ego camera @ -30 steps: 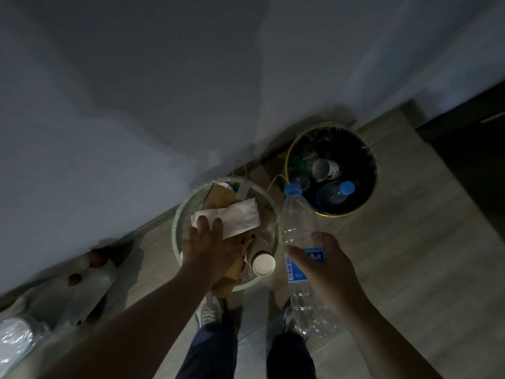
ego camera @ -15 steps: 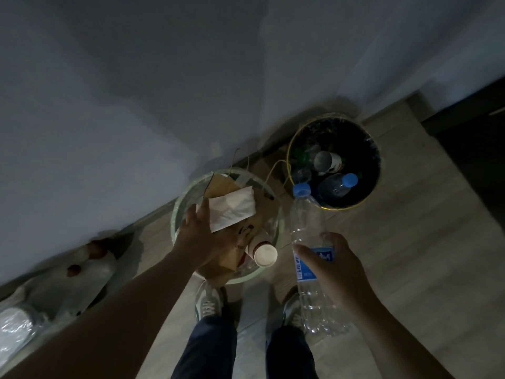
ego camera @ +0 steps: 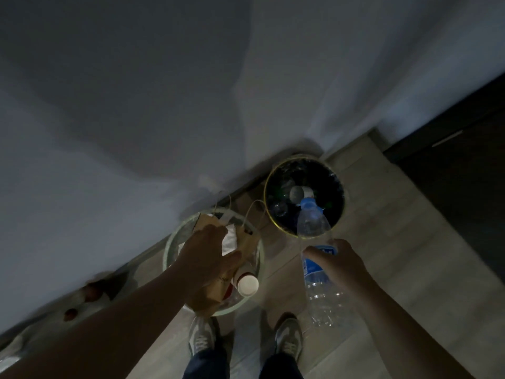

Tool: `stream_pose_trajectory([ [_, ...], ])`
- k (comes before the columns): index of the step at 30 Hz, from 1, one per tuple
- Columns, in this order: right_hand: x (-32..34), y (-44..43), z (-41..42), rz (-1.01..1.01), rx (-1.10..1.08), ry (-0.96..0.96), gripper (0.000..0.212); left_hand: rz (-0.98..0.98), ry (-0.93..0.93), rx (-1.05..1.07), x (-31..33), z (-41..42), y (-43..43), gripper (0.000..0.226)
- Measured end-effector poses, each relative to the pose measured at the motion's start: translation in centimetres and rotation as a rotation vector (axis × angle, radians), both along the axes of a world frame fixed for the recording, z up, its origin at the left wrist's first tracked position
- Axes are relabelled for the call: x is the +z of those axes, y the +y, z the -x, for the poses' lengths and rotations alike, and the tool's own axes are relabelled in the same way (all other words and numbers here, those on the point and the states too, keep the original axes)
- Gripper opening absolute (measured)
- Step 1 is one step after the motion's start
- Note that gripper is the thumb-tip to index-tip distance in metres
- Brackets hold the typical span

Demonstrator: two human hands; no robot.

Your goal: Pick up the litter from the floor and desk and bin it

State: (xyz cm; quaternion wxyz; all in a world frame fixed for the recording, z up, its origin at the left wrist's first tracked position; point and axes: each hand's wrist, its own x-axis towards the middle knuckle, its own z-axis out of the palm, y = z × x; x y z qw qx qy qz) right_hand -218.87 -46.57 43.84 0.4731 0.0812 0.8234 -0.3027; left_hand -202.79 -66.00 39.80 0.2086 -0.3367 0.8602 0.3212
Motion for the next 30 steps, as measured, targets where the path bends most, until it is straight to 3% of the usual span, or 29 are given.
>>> stream_pose_trajectory([
  [3,-0.2,-0.3,3.3,0.011,0.027,0.027,0.086,0.03,0.063,-0.047,1.3,2.0,0.4,0.064],
  [7,-1.5,-1.8,7.3,0.017,-0.099,0.081,0.067,0.052,0.107,-0.09,2.8,4.6,0.4,0.059],
  [13,-3.7,-3.4,10.9,-0.057,-0.019,0.086,0.078,0.09,0.119,-0.137,4.1,7.6,-0.1,0.062],
  [17,-4.5,-2.7,11.3,-0.043,-0.059,-0.127,0.105,0.101,0.122,-0.179,4.2,8.6,-0.1,0.054],
  [20,-4.1,-2.0,10.2,0.002,-0.124,-0.217,0.081,0.108,0.102,-0.191,4.1,8.9,0.2,0.056],
  [23,-5.5,-1.0,9.6,0.029,-0.166,-0.104,0.067,0.114,0.105,-0.183,3.7,9.1,0.5,0.055],
  [30,-5.9,-0.2,9.1,-0.011,-0.029,-0.01,0.064,0.105,0.078,-0.181,2.6,9.4,0.9,0.045],
])
